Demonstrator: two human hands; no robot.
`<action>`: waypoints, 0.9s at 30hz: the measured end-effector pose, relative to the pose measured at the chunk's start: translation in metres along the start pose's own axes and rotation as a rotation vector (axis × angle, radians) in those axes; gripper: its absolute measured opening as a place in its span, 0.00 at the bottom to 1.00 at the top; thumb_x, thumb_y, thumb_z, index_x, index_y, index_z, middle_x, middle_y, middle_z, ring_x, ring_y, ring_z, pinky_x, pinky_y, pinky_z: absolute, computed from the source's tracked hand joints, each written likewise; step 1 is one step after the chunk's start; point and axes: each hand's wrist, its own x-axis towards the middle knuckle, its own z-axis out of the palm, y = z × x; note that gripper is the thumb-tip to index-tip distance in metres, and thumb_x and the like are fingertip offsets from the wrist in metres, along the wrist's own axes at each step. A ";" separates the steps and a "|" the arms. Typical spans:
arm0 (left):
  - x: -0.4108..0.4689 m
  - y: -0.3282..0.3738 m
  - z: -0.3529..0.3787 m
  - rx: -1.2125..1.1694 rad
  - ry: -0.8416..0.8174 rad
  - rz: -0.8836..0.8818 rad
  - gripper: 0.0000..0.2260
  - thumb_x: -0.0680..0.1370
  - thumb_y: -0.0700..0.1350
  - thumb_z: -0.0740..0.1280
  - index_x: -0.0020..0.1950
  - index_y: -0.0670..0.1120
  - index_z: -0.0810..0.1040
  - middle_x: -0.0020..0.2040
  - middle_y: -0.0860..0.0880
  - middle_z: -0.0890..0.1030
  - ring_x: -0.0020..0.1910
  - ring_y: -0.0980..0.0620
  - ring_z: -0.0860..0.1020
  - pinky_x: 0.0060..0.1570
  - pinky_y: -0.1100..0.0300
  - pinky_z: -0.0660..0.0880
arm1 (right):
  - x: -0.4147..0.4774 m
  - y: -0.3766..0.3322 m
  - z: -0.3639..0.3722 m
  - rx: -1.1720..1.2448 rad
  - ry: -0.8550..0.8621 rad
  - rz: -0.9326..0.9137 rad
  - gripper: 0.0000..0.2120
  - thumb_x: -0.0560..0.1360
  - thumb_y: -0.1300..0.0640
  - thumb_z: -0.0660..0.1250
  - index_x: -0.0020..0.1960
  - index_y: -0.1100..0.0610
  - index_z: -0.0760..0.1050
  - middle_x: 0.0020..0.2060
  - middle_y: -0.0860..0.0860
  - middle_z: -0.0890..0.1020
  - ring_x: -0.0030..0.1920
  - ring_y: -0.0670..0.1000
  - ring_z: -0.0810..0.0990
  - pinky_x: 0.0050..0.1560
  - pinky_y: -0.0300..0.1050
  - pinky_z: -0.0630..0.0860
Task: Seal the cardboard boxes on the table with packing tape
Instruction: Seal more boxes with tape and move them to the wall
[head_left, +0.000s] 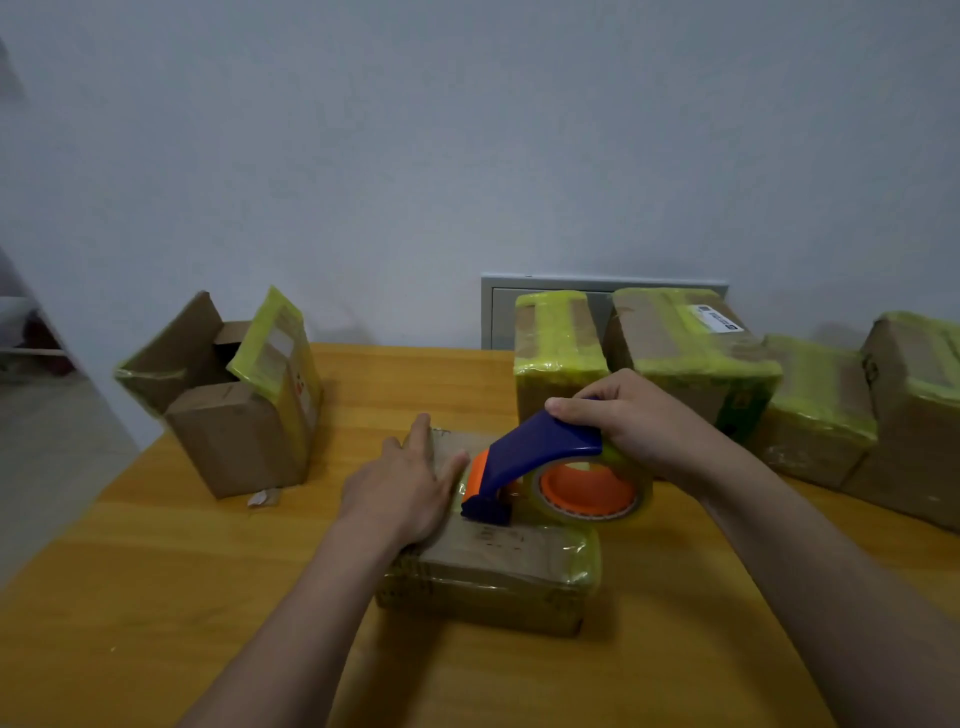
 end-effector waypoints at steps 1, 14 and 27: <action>0.000 -0.001 0.000 -0.005 -0.001 0.001 0.35 0.82 0.70 0.47 0.84 0.56 0.44 0.76 0.40 0.69 0.68 0.36 0.75 0.60 0.45 0.74 | -0.001 -0.001 -0.001 -0.001 -0.004 -0.001 0.19 0.80 0.44 0.66 0.41 0.57 0.85 0.31 0.52 0.83 0.33 0.47 0.79 0.54 0.56 0.77; 0.000 -0.002 -0.002 -0.023 -0.046 0.003 0.36 0.80 0.72 0.44 0.84 0.58 0.41 0.77 0.42 0.68 0.71 0.40 0.73 0.64 0.46 0.73 | -0.021 0.010 -0.012 0.001 0.082 0.015 0.19 0.79 0.42 0.66 0.43 0.56 0.85 0.34 0.54 0.84 0.34 0.48 0.80 0.48 0.50 0.76; -0.008 0.011 0.004 0.124 -0.011 0.116 0.35 0.81 0.71 0.43 0.84 0.58 0.38 0.85 0.47 0.41 0.81 0.38 0.56 0.75 0.39 0.63 | -0.015 0.008 -0.010 -0.016 0.052 -0.003 0.18 0.79 0.44 0.66 0.40 0.55 0.84 0.29 0.50 0.82 0.31 0.44 0.78 0.43 0.44 0.74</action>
